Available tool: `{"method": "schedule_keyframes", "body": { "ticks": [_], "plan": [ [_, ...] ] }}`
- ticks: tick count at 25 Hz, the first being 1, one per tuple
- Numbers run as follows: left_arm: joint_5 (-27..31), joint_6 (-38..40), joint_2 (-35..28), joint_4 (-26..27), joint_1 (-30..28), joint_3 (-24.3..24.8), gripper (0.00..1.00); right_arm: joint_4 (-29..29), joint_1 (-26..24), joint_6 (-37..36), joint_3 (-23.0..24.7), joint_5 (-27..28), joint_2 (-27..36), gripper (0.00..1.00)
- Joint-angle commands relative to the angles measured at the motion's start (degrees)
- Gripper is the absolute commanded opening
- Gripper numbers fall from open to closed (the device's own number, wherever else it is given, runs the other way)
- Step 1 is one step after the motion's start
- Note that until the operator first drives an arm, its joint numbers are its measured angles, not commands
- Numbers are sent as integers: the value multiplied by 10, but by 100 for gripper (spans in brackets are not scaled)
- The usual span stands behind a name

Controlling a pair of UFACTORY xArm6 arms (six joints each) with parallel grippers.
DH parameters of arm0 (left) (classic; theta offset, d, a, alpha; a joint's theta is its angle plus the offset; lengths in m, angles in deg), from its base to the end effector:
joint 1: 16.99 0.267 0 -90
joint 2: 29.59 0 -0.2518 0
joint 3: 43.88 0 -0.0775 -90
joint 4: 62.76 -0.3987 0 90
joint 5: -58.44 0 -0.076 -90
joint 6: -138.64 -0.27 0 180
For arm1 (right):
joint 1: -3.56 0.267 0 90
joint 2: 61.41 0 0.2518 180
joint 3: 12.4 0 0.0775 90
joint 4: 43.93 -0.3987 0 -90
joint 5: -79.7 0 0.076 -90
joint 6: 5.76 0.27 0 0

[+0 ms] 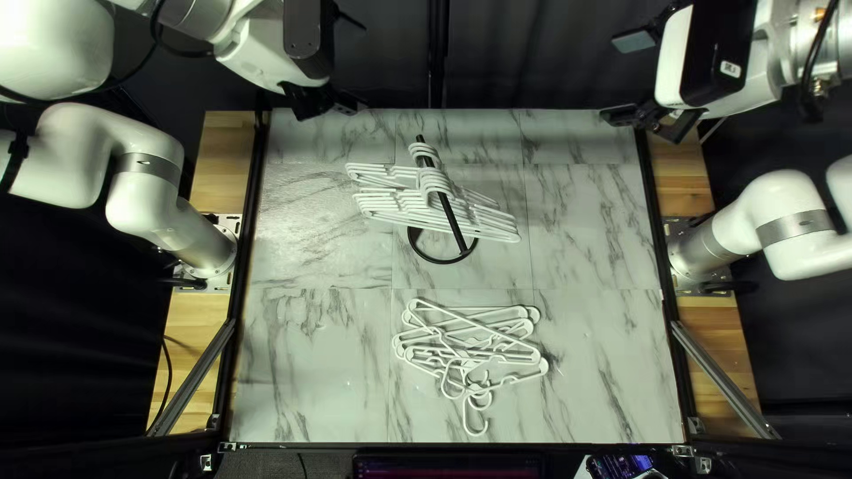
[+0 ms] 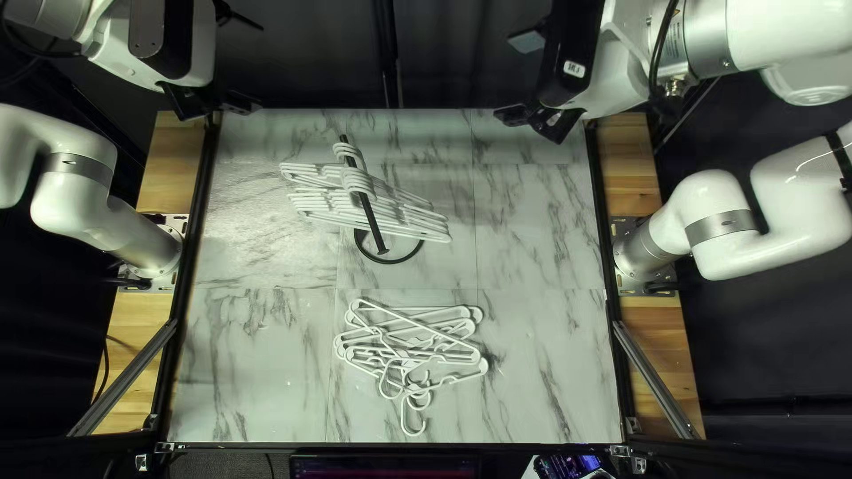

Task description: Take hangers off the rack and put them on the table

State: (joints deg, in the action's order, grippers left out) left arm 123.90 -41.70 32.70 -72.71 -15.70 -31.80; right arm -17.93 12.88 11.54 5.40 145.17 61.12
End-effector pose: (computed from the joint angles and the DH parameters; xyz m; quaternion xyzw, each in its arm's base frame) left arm 0.4764 0.0477 0.5178 -0.9357 -0.0010 -0.3409 0.0913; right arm 0.4639 -0.0190 0.5156 0.9169 -0.0447 0.3701 0.1427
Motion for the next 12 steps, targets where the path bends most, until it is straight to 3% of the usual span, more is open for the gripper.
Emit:
{"method": "schedule_keyframes", "body": {
  "ticks": [1, 4, 12],
  "plan": [
    [0, 0, 0, 0, 0, 0, 100, 0, 0, 0, 0, 0, 0, 100],
    [0, 0, 0, 0, 0, 0, 100, -60, -32, -49, 1, -13, 0, 100],
    [0, 0, 0, 0, 0, 0, 100, -73, -49, -60, -2, -34, -32, 100]
  ]
}}
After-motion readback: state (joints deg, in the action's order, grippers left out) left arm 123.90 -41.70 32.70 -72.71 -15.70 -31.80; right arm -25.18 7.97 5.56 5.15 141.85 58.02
